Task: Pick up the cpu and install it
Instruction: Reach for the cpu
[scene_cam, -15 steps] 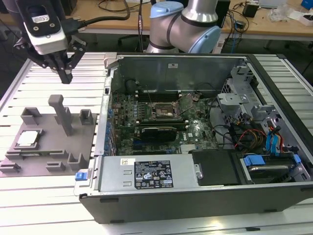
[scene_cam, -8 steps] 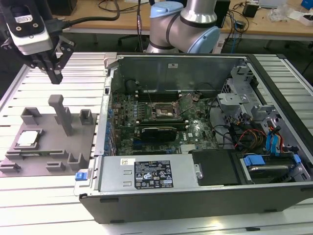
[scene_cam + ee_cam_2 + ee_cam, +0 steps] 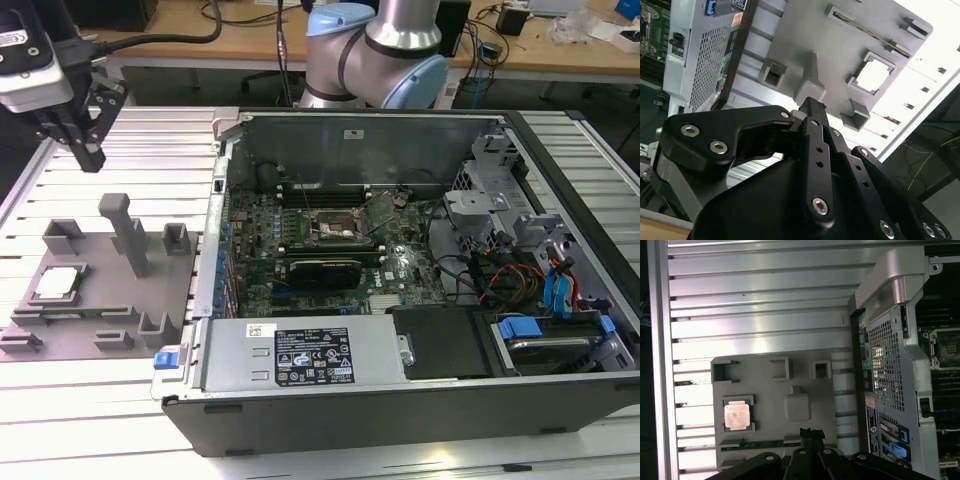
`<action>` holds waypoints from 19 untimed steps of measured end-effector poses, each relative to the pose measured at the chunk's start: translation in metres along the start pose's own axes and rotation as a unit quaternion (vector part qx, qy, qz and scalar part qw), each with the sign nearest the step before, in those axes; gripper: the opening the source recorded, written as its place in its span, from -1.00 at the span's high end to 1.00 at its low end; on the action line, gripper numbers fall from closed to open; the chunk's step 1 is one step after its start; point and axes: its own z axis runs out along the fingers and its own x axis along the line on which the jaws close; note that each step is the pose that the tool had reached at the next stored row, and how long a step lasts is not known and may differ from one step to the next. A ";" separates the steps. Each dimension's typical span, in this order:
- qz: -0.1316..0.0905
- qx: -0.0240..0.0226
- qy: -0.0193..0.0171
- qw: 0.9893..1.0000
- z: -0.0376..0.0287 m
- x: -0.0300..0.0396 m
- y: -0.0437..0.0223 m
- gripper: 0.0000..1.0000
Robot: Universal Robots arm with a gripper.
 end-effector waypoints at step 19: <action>0.000 0.000 0.000 1.000 0.0177 0.0476 -0.0044 0.79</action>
